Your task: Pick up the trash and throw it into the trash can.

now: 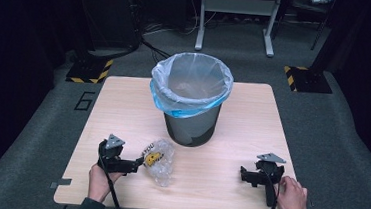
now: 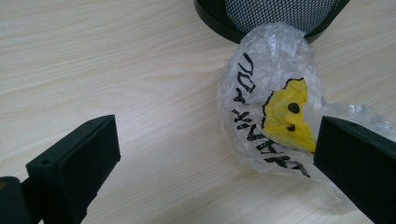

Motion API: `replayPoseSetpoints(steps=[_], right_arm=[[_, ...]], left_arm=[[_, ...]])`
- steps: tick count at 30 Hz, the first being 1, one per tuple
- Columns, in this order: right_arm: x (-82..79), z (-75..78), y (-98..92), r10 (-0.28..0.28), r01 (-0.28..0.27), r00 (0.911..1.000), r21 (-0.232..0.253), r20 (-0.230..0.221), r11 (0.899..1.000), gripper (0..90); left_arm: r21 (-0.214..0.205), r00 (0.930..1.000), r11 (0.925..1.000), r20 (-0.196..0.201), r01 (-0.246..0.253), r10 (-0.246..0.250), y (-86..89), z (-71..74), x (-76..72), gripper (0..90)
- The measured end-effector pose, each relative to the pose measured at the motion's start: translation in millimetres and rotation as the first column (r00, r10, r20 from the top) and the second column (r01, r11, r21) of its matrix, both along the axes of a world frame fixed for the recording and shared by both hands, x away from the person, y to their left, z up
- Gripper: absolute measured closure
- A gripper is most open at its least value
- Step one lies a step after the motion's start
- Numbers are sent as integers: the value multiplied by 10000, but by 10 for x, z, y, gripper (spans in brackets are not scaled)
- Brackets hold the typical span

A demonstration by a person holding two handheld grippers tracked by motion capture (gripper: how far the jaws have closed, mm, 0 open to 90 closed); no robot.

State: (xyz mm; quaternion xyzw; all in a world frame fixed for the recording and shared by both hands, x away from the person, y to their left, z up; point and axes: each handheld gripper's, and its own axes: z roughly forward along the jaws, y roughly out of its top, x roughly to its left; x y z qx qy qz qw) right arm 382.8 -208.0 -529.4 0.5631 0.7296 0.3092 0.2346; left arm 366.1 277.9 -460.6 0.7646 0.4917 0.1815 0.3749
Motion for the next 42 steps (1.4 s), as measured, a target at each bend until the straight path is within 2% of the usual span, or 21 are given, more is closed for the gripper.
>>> replayPoseSetpoints(steps=[9, 15, 19, 23, 27, 28, 29, 30, 31, 37, 42], right_arm=[[0, 0, 0, 2, -2, 10000, 1, 0, 10000, 0], [0, 0, 0, 1, -1, 10000, 1, 1, 10000, 0], [0, 0, 0, 3, -3, 10000, -2, 2, 10000, 0], [0, 0, 0, 1, -1, 10000, -2, 2, 10000, 0], [0, 0, -1, 3, -3, 10000, -4, 2, 10000, 0], [0, 0, 0, 3, -3, 10000, -1, 2, 10000, 0], [0, 0, 0, -2, 2, 10000, 1, -2, 10000, 0], [0, 0, 0, -2, 2, 10000, 1, -2, 10000, 0], [0, 0, 0, 0, 0, 10000, 3, -2, 10000, 0], [0, 0, 0, 0, 0, 10000, 1, -1, 10000, 0], [0, 0, 0, -1, 1, 10000, 3, 0, 10000, 0]], left_arm=[[-68, 9994, 9994, -29, 333, -333, -94, 52, 64, 3], [-72, 9985, 9986, 99, 531, -530, -163, 101, 100, 4], [-36, 9977, 9977, 47, 682, -681, -218, 115, 135, 3], [69, 9952, 9953, -175, 962, -961, -286, 94, 203, 1], [374, 9928, 9927, -405, 1143, -1127, -359, 34, 266, 2], [332, 9925, 9931, -511, 1128, -1110, -391, 4, 284, 1], [534, 9892, 9899, -729, 1312, -1272, -428, -44, 319, 1], [534, 9892, 9899, -729, 1312, -1272, -428, -44, 319, 2], [613, 9871, 9886, -908, 1374, -1315, -468, -98, 347, 1], [793, 9809, 9855, -1365, 1501, -1384, -562, -256, 397, 8], [908, 9784, 9843, -1552, 1514, -1362, -622, -362, 411, 19]])
